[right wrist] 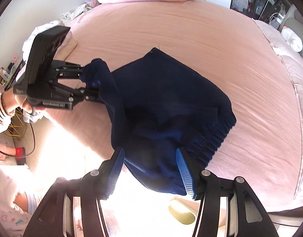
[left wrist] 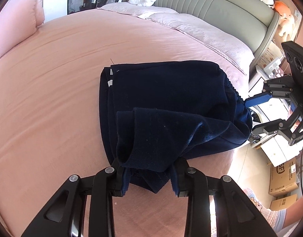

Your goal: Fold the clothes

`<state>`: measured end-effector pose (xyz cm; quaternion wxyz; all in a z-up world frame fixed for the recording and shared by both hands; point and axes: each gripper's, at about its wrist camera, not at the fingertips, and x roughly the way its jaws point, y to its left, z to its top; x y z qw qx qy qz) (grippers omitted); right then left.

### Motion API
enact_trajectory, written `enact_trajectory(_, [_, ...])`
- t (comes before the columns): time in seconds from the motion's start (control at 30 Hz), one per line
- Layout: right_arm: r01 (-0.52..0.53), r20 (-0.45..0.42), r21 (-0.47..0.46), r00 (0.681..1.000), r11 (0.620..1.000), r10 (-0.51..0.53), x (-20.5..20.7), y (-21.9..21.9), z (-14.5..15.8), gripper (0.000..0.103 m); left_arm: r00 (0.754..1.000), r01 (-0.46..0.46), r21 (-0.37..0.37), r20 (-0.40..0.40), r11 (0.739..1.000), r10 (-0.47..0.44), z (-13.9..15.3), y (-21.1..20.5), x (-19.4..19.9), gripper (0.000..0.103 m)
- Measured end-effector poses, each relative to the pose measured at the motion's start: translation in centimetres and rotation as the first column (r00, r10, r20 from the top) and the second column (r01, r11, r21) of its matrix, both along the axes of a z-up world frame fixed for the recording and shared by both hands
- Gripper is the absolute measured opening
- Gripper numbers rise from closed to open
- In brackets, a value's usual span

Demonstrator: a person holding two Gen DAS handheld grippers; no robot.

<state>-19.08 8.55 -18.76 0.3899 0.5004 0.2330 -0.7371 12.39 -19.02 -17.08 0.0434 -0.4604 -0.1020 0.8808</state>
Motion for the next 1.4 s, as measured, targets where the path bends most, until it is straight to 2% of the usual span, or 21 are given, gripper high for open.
enact_trajectory(0.03, [0.001,-0.008,0.014,1.0,1.0,-0.001,1.3,-1.8,-0.1,0.054,1.0,-0.006,0.004,0.001,1.0,0.006,0.0,0.0,-0.2,0.025])
enact_trajectory(0.1, [-0.017,-0.058,0.052,0.998,0.998,0.021,4.4,-1.3,-0.4,0.054,1.0,-0.009,0.003,0.002,1.0,0.009,0.1,0.0,-0.3,0.023])
enact_trajectory(0.2, [-0.058,-0.169,0.108,0.983,0.992,0.076,5.7,-0.5,-0.5,0.054,1.0,-0.019,0.006,0.011,1.0,0.019,0.1,-0.1,-0.5,0.022])
enact_trajectory(0.4, [-0.124,-0.36,0.233,0.91,0.965,0.204,8.5,1.0,-0.7,0.054,0.999,-0.047,0.055,0.023,0.997,0.046,0.2,-0.8,-0.8,0.022])
enact_trajectory(0.5, [-0.166,-0.393,0.288,0.878,0.943,0.275,9.9,0.5,-1.1,0.054,0.998,-0.052,0.062,0.03,0.997,0.05,0.2,-0.9,-1.1,0.022])
enact_trajectory(0.57, [-0.196,-0.404,0.303,0.86,0.933,0.312,9.8,-1.7,-1.5,0.054,0.999,-0.046,0.05,0.027,0.998,0.045,0.4,-0.8,-1.3,0.022])
enact_trajectory(0.7, [-0.242,-0.422,0.298,0.834,0.923,0.355,10.6,-3.4,-0.6,0.054,0.999,-0.046,0.048,0.011,0.998,0.045,1.0,-0.8,-1.5,0.022])
enact_trajectory(0.83, [-0.267,-0.465,0.293,0.799,0.918,0.381,9.9,-5.4,-0.9,0.054,0.998,-0.064,0.095,0.004,0.993,0.064,1.3,-1.5,-1.9,0.022])
enact_trajectory(0.97, [-0.278,-0.492,0.323,0.767,0.905,0.411,10.5,-7.3,-1.9,0.054,0.999,-0.042,0.082,0.004,0.996,0.042,1.2,-1.5,-2.4,0.022])
enact_trajectory(1.07, [-0.273,-0.491,0.332,0.767,0.903,0.413,10.3,-8.8,-2.6,0.054,1.0,-0.025,0.071,0.006,0.997,0.025,1.1,-1.3,-2.7,0.022])
enact_trajectory(1.23, [-0.285,-0.48,0.303,0.778,0.909,0.404,9.5,-11.4,-3.0,0.054,1.0,-0.02,0.095,0.01,0.995,0.02,1.0,-1.8,-2.7,0.022])
enact_trajectory(1.33, [-0.289,-0.462,0.277,0.797,0.916,0.391,8.6,-12.1,-3.0,0.054,1.0,-0.017,0.094,0.011,0.995,0.016,0.8,-1.9,-2.7,0.022])
enact_trajectory(1.4, [-0.281,-0.435,0.257,0.821,0.924,0.371,7.9,-12.4,-3.0,0.054,1.0,-0.016,0.095,0.007,0.995,0.016,0.8,-1.8,-2.7,0.022])
